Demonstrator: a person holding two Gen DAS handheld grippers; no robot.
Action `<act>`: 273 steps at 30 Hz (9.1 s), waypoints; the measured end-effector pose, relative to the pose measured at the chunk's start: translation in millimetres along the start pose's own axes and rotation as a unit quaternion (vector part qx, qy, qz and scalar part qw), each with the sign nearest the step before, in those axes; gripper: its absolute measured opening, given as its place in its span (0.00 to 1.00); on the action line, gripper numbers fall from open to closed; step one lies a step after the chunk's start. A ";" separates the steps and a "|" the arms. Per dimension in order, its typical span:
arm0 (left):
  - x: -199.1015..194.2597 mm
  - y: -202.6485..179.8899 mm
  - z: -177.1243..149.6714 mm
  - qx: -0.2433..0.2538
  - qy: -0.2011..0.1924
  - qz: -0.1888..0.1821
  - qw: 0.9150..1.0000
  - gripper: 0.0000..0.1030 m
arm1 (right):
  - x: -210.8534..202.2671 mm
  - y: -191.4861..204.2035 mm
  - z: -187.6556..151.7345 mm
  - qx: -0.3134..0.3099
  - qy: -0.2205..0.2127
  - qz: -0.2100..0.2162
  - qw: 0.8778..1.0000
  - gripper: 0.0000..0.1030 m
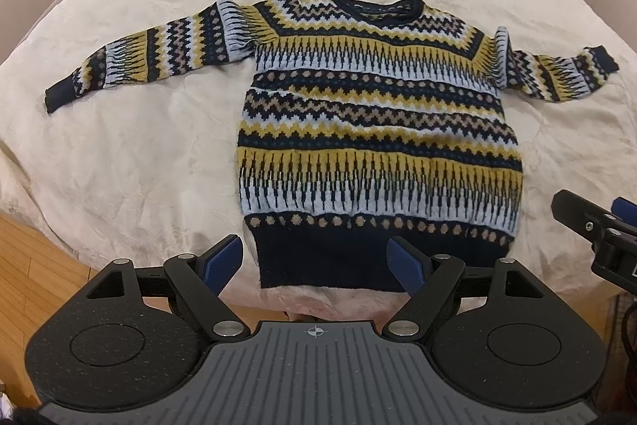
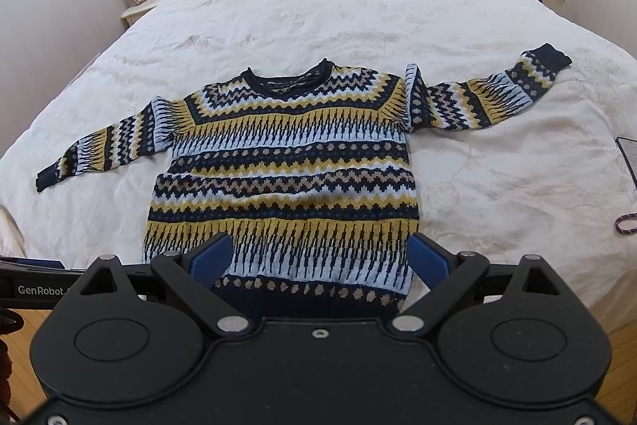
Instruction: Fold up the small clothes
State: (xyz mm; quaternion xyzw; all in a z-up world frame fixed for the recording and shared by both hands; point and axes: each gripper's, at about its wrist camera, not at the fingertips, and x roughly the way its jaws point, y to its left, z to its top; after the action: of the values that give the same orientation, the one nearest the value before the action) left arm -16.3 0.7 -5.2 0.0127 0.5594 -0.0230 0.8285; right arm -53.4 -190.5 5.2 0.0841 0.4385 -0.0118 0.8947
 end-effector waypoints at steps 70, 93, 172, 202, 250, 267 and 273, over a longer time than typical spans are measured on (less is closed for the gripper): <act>169.7 338.4 137.9 -0.335 -0.147 0.004 0.930 0.79 | 153.2 114.4 162.8 -0.060 -0.089 0.101 0.989 0.97; 186.1 392.0 164.0 -0.368 -0.191 -0.012 0.910 0.10 | 181.9 126.8 159.5 -0.051 -0.023 0.105 0.993 0.96; 315.1 107.8 248.6 0.015 0.012 -0.065 0.998 0.87 | 268.1 -4.8 150.4 -0.079 0.074 0.014 0.994 0.61; 326.4 96.2 252.4 0.023 0.023 -0.060 0.998 1.00 | 295.1 -102.5 133.8 0.071 0.099 -0.015 0.992 0.55; 280.6 91.6 246.8 0.006 -0.002 -0.060 0.998 0.98 | 302.0 -101.5 126.3 0.094 0.106 -0.008 0.990 0.44; 201.9 65.8 214.8 -0.037 -0.015 -0.087 0.995 0.98 | 226.1 -182.7 126.8 0.130 0.054 -0.003 0.990 0.50; 192.9 43.8 200.5 -0.044 -0.015 -0.091 0.995 0.98 | 211.5 -244.5 132.6 0.147 0.042 -0.049 0.987 0.50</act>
State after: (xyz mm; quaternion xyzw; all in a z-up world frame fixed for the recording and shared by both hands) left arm 243.7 30.5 -109.4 -0.0748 0.5461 -0.0741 0.8311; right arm 157.3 -441.7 -115.8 0.1932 0.4729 -0.1167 0.8517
